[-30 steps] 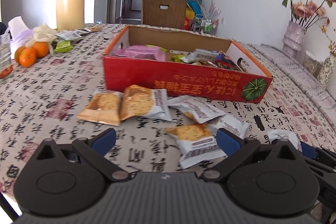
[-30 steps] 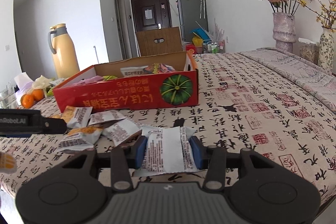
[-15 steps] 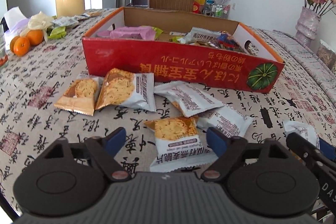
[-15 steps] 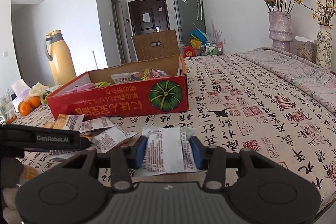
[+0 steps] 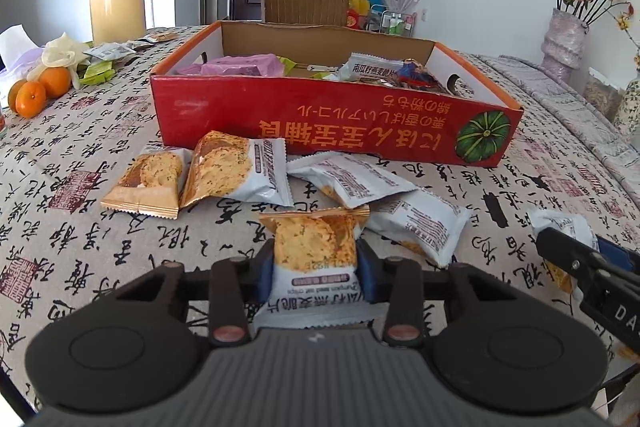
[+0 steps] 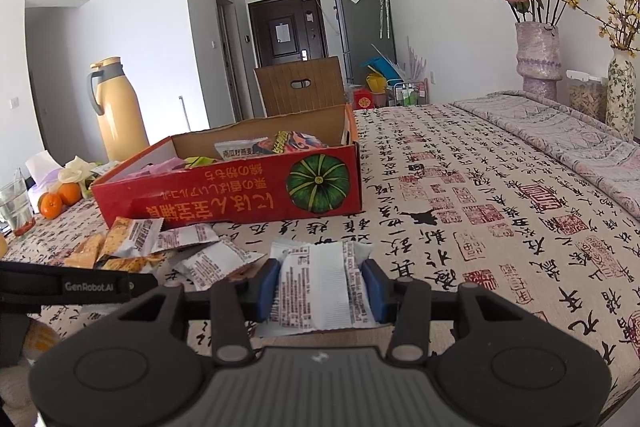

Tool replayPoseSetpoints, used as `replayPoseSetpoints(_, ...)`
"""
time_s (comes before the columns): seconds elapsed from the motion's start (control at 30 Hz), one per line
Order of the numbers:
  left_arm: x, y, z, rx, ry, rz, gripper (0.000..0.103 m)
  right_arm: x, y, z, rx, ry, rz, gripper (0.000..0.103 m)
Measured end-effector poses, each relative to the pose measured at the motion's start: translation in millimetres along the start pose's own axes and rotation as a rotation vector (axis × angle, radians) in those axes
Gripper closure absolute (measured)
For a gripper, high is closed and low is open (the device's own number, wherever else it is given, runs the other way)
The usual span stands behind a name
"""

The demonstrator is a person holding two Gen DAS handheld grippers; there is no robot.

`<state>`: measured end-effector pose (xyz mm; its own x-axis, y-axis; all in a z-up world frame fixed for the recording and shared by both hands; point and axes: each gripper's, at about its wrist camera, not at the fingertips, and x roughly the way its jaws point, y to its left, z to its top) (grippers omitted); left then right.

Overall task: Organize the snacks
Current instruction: 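Carry both packets over the box and open both tools to drop them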

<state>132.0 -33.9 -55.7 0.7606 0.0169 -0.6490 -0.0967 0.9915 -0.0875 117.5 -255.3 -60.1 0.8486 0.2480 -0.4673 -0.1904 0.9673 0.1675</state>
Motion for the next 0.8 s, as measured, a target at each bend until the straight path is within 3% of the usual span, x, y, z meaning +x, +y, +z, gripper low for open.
replayPoseSetpoints(0.4,-24.5,16.2,2.2,0.002,-0.069,-0.020,0.063,1.6,4.4,4.3,-0.015,-0.004,0.001,0.059)
replayPoseSetpoints(0.8,-42.7,18.0,47.1,0.008,-0.201,-0.042,0.063,11.0,24.3,40.9,-0.067,-0.085,0.037,0.059)
